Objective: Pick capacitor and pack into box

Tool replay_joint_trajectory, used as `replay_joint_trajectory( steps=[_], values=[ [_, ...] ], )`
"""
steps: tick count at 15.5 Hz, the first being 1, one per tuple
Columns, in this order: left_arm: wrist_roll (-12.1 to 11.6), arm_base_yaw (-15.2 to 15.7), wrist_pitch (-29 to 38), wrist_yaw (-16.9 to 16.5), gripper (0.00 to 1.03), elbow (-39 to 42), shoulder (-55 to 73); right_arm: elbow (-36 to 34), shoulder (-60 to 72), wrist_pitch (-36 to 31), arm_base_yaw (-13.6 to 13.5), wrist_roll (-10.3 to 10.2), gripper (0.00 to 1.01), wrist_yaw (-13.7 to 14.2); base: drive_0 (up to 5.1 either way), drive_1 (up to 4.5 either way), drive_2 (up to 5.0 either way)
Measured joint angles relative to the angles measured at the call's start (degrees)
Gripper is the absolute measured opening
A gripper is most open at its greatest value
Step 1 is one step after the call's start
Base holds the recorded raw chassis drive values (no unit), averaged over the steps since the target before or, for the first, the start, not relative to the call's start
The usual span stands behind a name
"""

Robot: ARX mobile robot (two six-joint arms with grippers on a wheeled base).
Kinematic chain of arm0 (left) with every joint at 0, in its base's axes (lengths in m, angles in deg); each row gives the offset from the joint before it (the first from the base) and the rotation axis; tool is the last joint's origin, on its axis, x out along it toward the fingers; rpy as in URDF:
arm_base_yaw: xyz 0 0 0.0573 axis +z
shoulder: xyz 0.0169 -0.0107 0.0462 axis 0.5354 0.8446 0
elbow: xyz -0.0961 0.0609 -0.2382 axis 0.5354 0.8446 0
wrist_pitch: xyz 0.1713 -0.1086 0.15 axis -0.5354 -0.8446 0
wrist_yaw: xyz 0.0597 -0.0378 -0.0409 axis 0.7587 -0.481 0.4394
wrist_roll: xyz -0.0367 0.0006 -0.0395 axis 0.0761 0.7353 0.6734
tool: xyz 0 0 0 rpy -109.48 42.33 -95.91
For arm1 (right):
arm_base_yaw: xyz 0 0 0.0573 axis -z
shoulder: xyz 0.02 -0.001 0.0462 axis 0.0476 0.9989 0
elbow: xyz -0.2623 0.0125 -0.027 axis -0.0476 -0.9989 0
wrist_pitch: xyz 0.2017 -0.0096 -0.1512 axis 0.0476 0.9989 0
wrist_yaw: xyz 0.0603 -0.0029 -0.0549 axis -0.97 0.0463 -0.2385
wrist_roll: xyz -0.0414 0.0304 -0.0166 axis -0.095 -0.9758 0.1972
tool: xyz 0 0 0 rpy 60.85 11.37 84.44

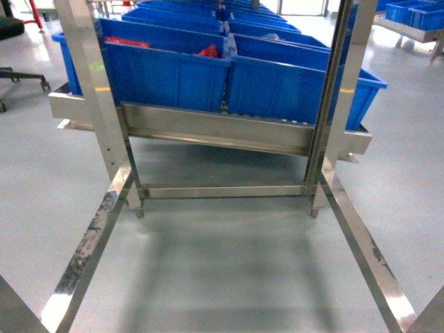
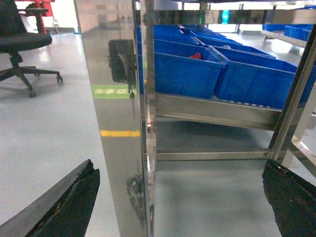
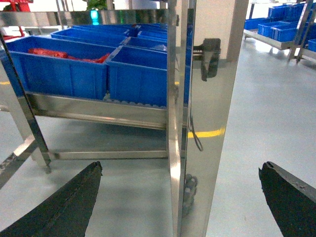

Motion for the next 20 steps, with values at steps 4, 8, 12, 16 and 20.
replay_joint_trajectory(
  steps=[4, 8, 12, 16, 20],
  values=[
    [0.0, 0.0, 0.13, 0.09, 0.98, 0.0, 0.0, 0.0, 0.0, -0.13, 0.0, 0.13, 0.98, -0.09, 0.0, 0.0, 0.0],
    [-0.02, 0.0, 0.2, 0.02, 0.98, 0.0, 0.0, 0.0, 0.0, -0.11, 0.0, 0.0, 0.98, 0.0, 0.0, 0.0, 0.0],
    [0.0, 0.0, 0.2, 0.04, 0.98, 0.0, 0.0, 0.0, 0.0, -0.13, 0.0, 0.02, 0.98, -0.04, 0.0, 0.0, 0.0],
    [0.0, 0.0, 0.22, 0.07, 0.98, 0.0, 0.0, 0.0, 0.0, -0.13, 0.0, 0.02, 0.98, 0.0, 0.0, 0.0, 0.0],
    [0.0, 0.0, 0.2, -0.02, 0.98, 0.0, 0.0, 0.0, 0.0, -0.09, 0.0, -0.04, 0.98, 0.02, 0.0, 0.0, 0.0]
  ],
)
